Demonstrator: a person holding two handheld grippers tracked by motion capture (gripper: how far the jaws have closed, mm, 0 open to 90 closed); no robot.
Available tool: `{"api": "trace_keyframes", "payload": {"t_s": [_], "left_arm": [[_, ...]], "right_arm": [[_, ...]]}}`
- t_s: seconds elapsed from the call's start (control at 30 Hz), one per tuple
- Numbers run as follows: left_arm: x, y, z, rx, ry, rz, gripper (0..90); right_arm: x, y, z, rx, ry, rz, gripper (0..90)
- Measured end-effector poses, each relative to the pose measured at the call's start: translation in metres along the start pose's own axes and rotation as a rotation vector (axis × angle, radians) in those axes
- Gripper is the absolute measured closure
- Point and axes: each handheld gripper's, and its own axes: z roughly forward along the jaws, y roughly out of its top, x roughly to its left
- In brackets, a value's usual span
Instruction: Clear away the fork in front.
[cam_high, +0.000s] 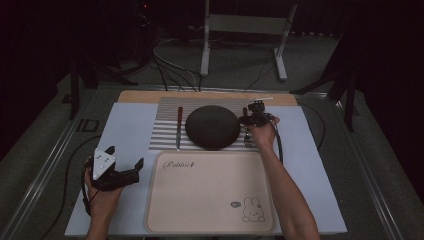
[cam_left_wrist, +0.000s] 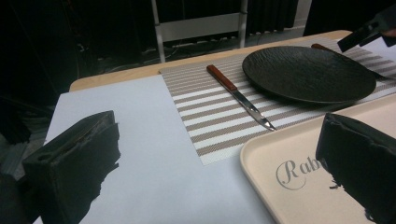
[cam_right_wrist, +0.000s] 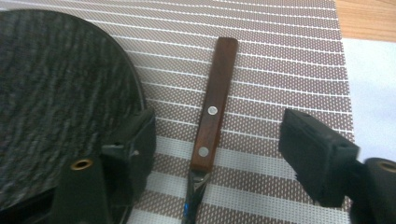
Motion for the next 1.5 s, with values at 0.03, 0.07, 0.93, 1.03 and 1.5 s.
{"api": "trace_keyframes", "payload": {"t_s": [0.03, 0.07, 0.93, 1.03, 1.5], "left_arm": [[0.000, 0.000, 0.000, 0.000, 0.000, 0.000, 0.1], [0.000, 0.000, 0.000, 0.000, 0.000, -0.001, 0.1], [-0.003, 0.000, 0.001, 0.011, 0.004, 0.017, 0.1], [-0.004, 0.000, 0.002, 0.015, 0.005, 0.018, 0.1], [-0.001, -0.001, 0.002, 0.016, 0.017, 0.010, 0.1]], "right_arm": [[0.000, 0.000, 0.001, 0.003, -0.002, -0.001, 31.5], [0.001, 0.000, 0.003, 0.011, -0.007, -0.001, 34.3], [-0.022, -0.025, -0.025, 0.313, 0.044, -0.325, 77.8], [-0.022, -0.028, -0.029, 0.350, 0.053, -0.364, 77.6], [-0.035, -0.036, -0.039, 0.275, 0.131, -0.323, 77.9]]}}
